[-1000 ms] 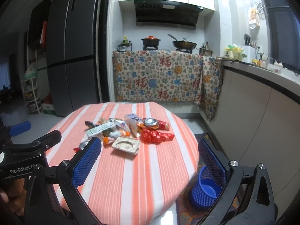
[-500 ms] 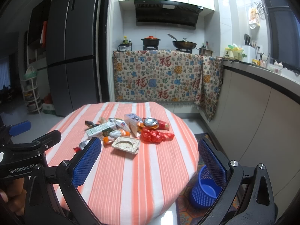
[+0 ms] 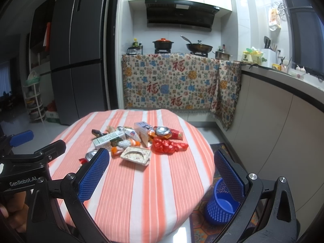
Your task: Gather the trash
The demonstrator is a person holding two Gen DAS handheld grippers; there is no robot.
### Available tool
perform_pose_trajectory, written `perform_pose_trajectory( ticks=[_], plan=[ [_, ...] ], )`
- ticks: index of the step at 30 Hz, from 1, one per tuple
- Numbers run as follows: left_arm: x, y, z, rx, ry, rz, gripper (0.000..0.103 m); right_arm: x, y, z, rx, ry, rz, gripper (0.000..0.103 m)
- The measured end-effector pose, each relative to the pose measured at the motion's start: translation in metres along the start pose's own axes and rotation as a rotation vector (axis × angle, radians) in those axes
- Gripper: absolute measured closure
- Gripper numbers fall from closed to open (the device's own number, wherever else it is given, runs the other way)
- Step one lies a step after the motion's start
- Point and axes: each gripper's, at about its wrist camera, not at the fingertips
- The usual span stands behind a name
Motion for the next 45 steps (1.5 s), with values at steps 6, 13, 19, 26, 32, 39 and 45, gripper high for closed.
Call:
perform_pose_trajectory(
  ticks=[6,13,19,26,32,39,45],
  plan=[
    [0.002,-0.002,-0.001,0.003,0.001,0.000,0.000,0.000,0.000,0.000,0.000,0.000,0.001,0.000],
    [0.004,-0.002,-0.001,0.007,0.006,0.000,0.000,0.002,0.000,0.001,0.000,0.004,0.000,0.000],
    [0.004,-0.001,0.000,0.004,0.008,-0.001,0.000,0.002,0.000,0.002,0.002,0.003,0.001,0.000],
    [0.008,0.015,0.017,0.012,0.040,-0.014,0.000,0.005,0.000,0.003,-0.002,0.008,-0.001,0.000],
    [0.017,0.032,0.052,0.062,0.118,-0.006,0.000,0.009,-0.004,0.016,-0.018,0.031,0.013,0.000],
    [0.030,0.042,0.116,0.036,0.239,0.015,0.000,0.027,-0.015,0.072,-0.053,0.153,0.066,0.000],
    [0.028,0.053,0.168,0.062,0.305,0.045,0.000,0.048,-0.016,0.132,-0.067,0.299,0.031,0.000]
  ],
)
Point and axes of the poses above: each gripper's, at about its wrist camera, not at the fingertips, and z roughly the way its jaws point, y to its left, x to its underside, and after that the axes turned 11 degrees about y, right-handed
